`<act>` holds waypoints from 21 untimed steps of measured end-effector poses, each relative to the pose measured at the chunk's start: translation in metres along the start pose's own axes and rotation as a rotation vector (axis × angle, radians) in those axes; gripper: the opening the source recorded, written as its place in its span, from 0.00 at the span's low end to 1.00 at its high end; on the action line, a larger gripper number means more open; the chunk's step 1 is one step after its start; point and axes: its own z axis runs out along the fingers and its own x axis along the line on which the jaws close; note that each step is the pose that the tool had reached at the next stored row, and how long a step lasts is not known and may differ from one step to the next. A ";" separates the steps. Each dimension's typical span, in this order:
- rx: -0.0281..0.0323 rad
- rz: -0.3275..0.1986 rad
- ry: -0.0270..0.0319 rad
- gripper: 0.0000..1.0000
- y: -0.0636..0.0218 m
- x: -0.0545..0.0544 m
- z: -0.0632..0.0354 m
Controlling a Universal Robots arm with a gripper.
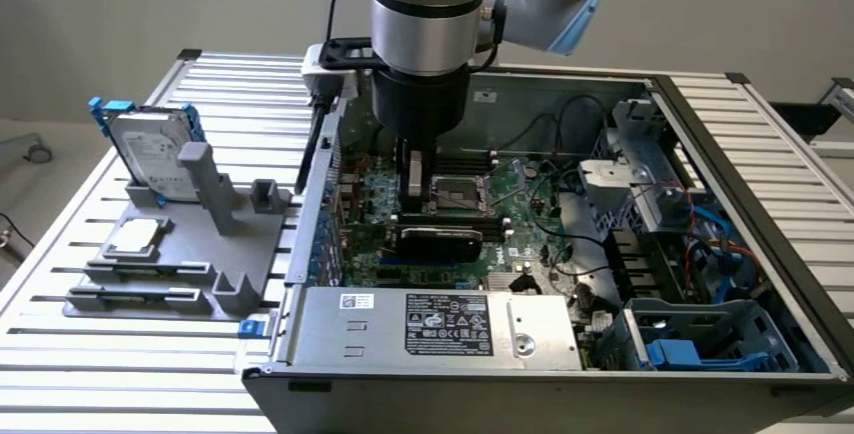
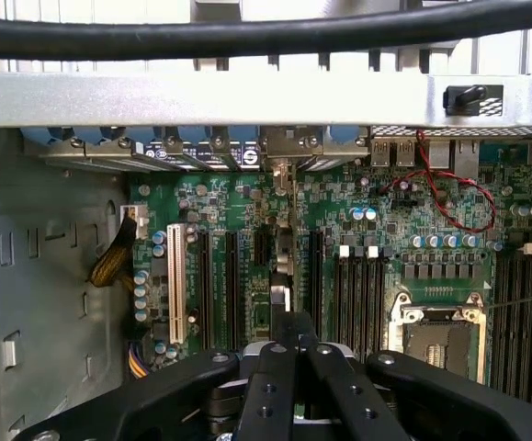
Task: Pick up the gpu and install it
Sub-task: 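Press down on the gpu until it lock into place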
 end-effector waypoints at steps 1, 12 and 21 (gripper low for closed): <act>0.0000 0.000 0.0000 0.11 0.0000 0.000 0.0000; 0.0009 -0.004 -0.0003 0.11 0.0000 -0.005 0.0145; 0.0014 -0.008 -0.0003 0.11 -0.0002 -0.008 0.0308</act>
